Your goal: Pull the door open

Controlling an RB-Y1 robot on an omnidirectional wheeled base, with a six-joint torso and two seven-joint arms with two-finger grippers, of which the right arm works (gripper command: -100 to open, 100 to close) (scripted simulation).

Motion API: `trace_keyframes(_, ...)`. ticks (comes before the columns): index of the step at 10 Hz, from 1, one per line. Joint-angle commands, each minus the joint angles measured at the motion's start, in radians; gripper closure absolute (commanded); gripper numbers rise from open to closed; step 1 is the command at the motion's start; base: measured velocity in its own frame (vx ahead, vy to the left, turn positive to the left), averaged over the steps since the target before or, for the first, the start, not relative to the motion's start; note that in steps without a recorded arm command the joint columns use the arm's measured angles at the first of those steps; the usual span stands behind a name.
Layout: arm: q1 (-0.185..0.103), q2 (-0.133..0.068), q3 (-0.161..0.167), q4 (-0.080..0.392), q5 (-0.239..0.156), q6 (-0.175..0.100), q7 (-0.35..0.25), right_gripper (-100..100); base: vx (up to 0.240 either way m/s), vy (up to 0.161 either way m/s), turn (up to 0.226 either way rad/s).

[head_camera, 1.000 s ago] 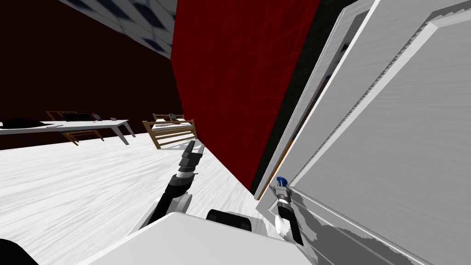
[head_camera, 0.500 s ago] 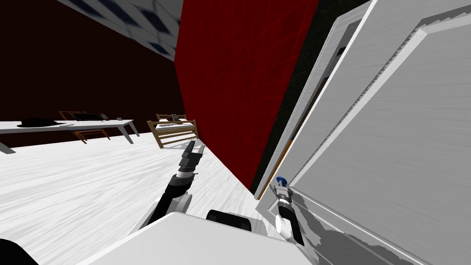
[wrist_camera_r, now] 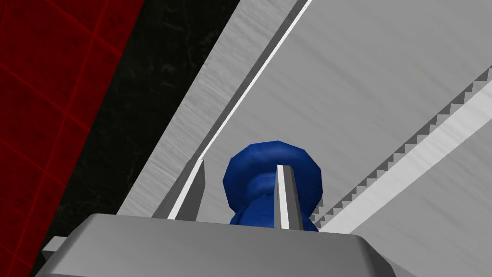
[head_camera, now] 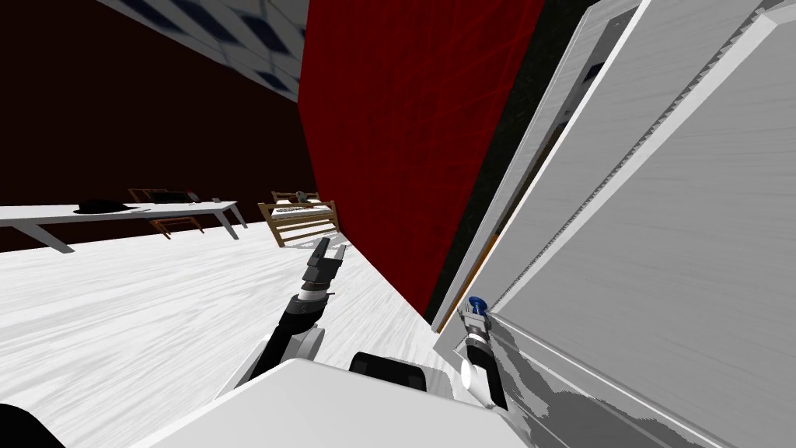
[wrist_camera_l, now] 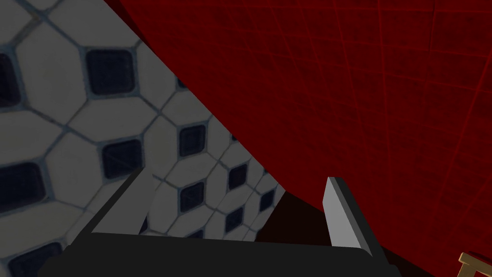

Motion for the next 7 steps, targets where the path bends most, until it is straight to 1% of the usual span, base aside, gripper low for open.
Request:
trace_keyframes(1,0.004,0.007,0.000,0.010,-0.019,0.002,-0.039,-100,-0.099,0.018,0.001)
trace_keyframes(3,0.008,0.022,0.005,-0.002,-0.040,0.005,-0.083,-100,-0.100,-0.009,-0.018)
trace_keyframes(7,0.015,0.053,0.015,-0.027,-0.084,0.011,-0.177,-100,-0.102,-0.005,0.021)
